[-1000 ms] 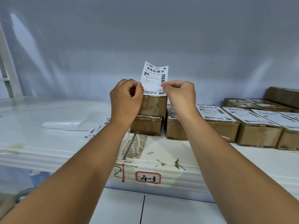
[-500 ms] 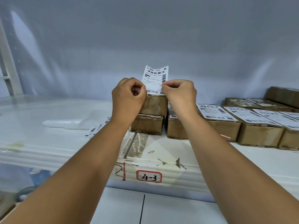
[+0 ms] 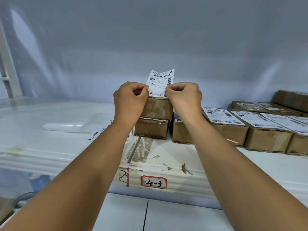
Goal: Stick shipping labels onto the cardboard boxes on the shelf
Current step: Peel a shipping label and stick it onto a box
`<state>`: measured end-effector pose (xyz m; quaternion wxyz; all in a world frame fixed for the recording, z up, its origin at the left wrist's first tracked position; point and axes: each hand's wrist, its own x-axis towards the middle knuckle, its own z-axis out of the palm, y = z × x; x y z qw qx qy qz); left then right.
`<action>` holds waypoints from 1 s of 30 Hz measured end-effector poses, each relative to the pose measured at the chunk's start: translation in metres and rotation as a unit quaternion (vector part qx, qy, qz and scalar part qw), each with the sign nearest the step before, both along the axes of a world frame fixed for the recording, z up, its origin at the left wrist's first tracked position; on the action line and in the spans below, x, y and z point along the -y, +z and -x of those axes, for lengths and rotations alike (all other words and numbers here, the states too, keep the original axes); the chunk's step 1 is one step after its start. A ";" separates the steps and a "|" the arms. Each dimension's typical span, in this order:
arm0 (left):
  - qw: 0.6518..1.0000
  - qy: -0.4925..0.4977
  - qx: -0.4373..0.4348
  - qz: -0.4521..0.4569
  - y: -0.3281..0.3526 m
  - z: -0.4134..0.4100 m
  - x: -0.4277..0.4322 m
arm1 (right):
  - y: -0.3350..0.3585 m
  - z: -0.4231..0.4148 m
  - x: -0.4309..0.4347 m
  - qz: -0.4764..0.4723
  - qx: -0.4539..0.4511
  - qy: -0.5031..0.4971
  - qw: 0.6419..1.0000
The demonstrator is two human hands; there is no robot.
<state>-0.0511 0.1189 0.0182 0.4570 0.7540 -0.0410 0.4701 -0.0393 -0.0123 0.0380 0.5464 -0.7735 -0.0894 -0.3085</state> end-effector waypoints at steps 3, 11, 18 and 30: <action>1.000 -0.014 -0.008 0.001 0.000 -0.001 -0.002 | -0.001 0.000 0.000 0.006 -0.001 0.001 1.000; 1.000 0.001 0.014 -0.026 -0.002 -0.001 -0.001 | -0.002 -0.002 -0.001 0.003 -0.002 -0.004 1.000; 0.998 0.006 0.023 -0.062 -0.006 0.003 0.005 | -0.001 -0.003 -0.002 0.007 -0.004 -0.006 1.000; 0.992 0.020 0.032 -0.123 -0.010 0.006 0.005 | -0.002 -0.003 -0.001 -0.022 -0.036 0.026 0.999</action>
